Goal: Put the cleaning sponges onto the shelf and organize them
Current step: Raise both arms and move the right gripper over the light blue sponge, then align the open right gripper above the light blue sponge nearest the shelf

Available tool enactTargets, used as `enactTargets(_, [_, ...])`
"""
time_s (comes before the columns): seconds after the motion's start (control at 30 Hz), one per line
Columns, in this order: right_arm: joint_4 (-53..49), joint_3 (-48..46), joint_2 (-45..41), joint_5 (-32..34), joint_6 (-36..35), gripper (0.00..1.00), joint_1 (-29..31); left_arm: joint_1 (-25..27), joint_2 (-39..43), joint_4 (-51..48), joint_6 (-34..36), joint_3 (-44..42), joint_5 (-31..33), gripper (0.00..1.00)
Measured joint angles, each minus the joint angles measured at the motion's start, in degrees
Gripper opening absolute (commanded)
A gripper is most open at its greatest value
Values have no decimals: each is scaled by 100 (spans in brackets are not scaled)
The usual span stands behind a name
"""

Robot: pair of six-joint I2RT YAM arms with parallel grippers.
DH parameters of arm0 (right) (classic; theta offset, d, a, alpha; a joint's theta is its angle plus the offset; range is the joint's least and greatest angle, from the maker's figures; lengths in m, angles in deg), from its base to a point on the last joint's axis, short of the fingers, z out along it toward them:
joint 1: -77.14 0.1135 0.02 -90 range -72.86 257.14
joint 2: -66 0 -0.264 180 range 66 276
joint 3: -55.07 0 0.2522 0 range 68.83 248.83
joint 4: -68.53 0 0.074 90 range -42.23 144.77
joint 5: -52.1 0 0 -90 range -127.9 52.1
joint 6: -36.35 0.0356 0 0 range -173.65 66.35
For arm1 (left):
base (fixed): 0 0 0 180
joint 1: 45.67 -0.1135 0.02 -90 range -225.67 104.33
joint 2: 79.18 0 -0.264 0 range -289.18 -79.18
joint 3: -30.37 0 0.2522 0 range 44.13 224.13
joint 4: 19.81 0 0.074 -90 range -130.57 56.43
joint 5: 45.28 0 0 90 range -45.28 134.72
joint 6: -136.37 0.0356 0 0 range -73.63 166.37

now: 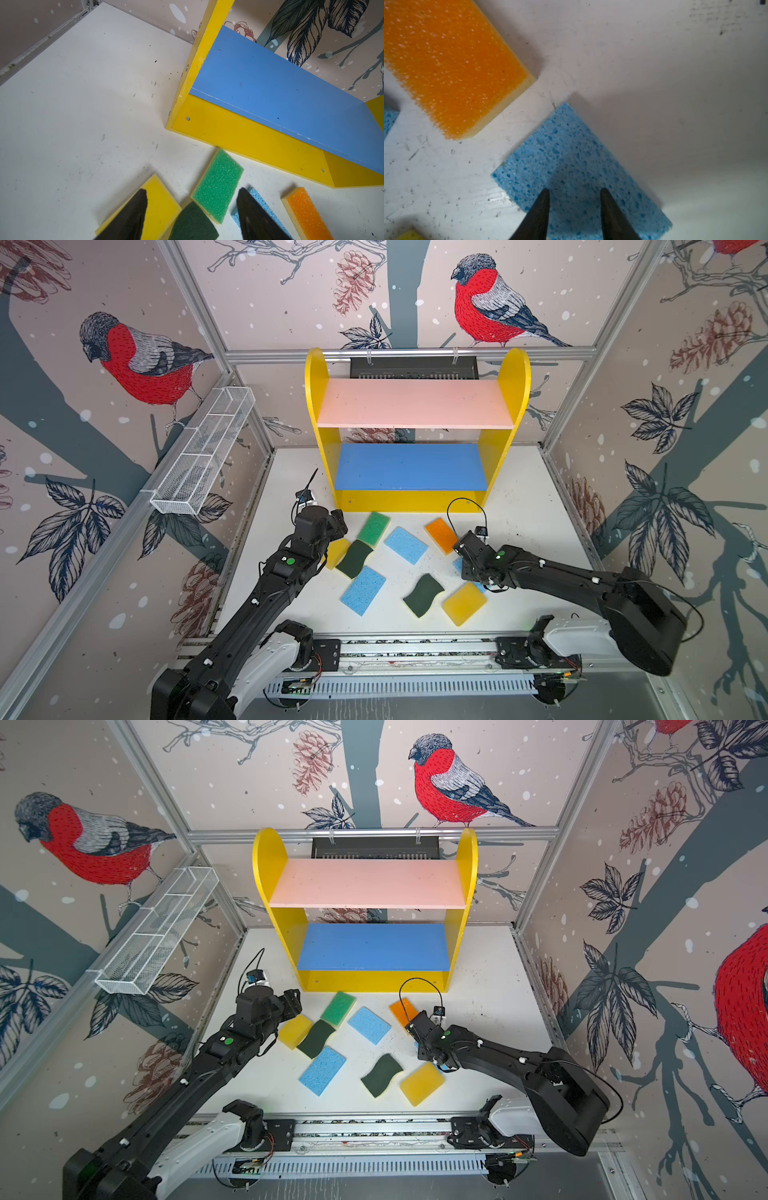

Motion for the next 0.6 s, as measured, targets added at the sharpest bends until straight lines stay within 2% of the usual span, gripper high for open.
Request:
enactTargets(0.2, [306,-127,61,-275,9,39,-417,7,-35,2,0,0,2,67])
enactTargets(0.6, [525,-238,-190,-138,-28,38,-1665,37,-328,24,-2,0,0,66])
